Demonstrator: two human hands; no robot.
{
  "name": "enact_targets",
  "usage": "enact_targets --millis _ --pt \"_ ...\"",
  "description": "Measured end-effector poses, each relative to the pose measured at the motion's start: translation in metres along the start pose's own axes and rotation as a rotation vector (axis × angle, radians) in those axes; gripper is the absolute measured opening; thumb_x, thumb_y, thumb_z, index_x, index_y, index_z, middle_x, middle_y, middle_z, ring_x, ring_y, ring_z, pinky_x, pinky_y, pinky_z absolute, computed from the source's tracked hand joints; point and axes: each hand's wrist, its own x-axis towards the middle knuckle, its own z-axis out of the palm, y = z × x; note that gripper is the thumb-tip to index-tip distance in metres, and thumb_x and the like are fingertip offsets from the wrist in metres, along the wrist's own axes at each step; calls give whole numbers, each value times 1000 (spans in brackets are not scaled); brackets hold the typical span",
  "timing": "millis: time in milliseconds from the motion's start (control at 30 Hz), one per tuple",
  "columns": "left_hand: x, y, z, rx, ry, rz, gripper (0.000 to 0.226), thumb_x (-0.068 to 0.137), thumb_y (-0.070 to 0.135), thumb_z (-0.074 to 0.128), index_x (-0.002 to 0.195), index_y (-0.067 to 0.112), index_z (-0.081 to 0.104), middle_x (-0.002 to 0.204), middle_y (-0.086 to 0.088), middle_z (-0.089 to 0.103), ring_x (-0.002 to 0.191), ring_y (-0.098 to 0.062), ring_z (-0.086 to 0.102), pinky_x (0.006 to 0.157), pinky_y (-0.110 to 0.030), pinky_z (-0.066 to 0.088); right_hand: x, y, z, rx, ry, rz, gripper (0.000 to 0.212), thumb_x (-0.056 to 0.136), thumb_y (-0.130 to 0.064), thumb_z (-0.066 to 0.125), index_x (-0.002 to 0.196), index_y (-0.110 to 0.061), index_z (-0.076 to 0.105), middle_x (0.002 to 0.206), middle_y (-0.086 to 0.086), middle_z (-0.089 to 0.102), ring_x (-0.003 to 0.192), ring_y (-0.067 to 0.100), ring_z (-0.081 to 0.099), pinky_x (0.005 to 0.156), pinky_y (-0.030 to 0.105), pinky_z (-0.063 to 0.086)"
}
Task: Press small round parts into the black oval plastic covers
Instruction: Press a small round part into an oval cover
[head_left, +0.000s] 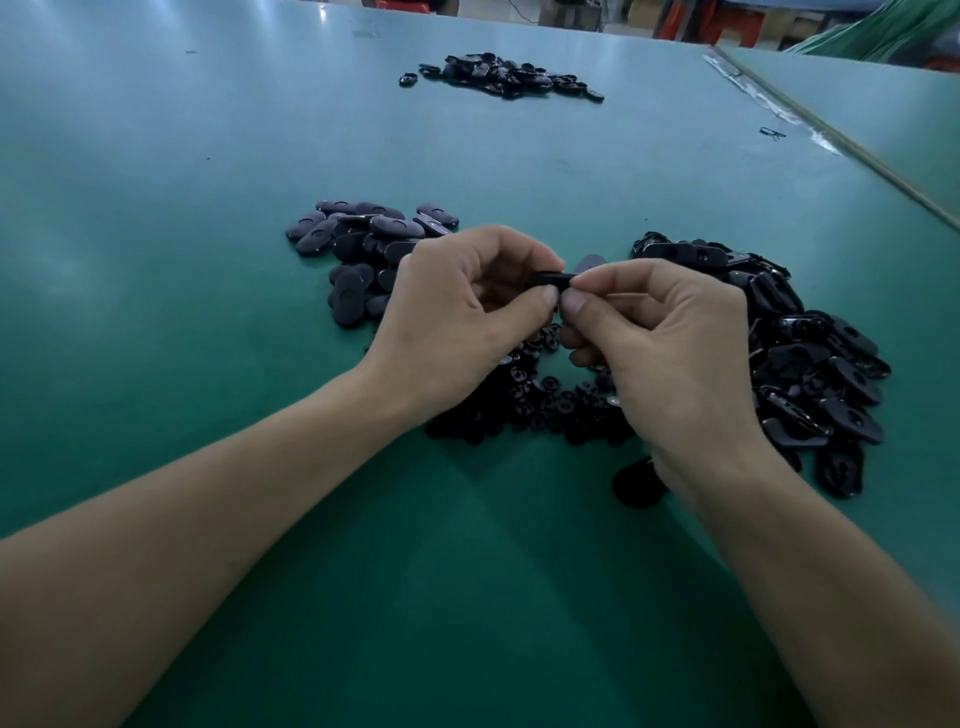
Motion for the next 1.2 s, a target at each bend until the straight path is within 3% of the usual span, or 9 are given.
enact_targets --millis 200,433,633,833,967,1100,1200 --pt "-1 -2 0 28 -32 31 21 83 1 71 97 16 69 87 -1 74 78 -11 70 76 -24 56 2 -1 -5 154 -78 57 18 86 1 73 78 -14 67 62 1 70 57 11 65 57 20 52" --pt "-3 -2 2 152 16 117 25 83 9 72 96 30 68 83 12 73 76 -4 71 71 -17 54 3 -1 -5 -19 -48 -36 19 87 -4 74 79 -21 72 67 0 73 60 13 69 61 23 53" --pt "-2 -2 1 161 98 112 28 83 7 76 93 32 68 85 12 74 79 -6 73 77 -25 60 1 0 0 -87 -38 -87 24 88 -2 70 87 -25 75 76 -4 76 69 11 73 69 26 57" --pt "-1 -2 0 136 121 94 17 84 5 76 96 16 72 86 5 75 78 -9 73 76 -26 59 1 1 1 -78 -65 -92 23 88 -5 70 99 -24 78 86 -11 77 77 7 72 79 30 59" --pt "-1 -2 -1 196 100 77 19 84 8 75 94 23 71 84 12 74 76 -4 71 74 -22 57 3 3 -1 -102 -98 -67 23 88 -4 70 99 -23 78 83 -9 76 73 8 71 76 29 58" --pt "-1 -2 0 194 54 49 21 84 13 73 94 31 69 83 10 74 76 -6 71 76 -28 59 4 3 -6 -202 -35 -126 25 87 -7 71 92 -31 75 80 -9 74 73 8 69 75 30 57" --pt "-2 -1 0 120 32 29 20 84 13 72 94 30 69 82 7 75 74 -11 72 73 -30 60 4 3 -7 -264 -32 -148 25 87 -14 74 101 -34 70 86 -13 69 77 2 67 78 26 57"
